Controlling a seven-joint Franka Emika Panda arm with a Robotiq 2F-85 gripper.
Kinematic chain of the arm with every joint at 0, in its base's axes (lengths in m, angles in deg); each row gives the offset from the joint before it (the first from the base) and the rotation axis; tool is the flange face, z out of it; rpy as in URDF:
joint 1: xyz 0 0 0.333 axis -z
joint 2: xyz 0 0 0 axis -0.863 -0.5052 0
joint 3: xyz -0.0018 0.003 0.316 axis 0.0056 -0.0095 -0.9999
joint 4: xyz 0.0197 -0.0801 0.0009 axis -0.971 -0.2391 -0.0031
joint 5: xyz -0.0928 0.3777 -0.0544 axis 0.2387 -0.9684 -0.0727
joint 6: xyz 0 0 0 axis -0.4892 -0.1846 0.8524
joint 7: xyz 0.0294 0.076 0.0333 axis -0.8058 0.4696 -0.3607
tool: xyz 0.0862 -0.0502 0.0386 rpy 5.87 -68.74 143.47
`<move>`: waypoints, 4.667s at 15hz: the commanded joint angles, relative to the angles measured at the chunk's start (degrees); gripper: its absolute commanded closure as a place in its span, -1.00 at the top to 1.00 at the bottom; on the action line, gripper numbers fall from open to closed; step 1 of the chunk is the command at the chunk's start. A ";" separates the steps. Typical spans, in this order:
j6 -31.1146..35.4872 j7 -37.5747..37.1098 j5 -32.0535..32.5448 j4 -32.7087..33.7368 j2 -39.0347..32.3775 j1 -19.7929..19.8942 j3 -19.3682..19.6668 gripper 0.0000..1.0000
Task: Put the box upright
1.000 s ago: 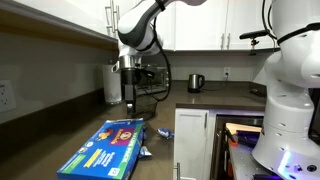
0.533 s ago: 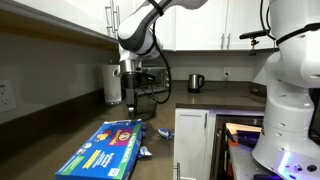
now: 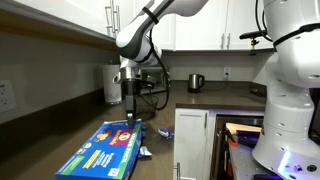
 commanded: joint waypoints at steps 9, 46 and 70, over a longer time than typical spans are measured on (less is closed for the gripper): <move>-2.63 12.03 -10.12 -0.22 1.16 2.66 -3.65 -0.57; -12.52 15.73 -23.09 8.77 -11.42 4.10 -4.29 1.00; -6.66 12.19 -20.66 -1.91 3.15 -1.60 -3.05 -0.99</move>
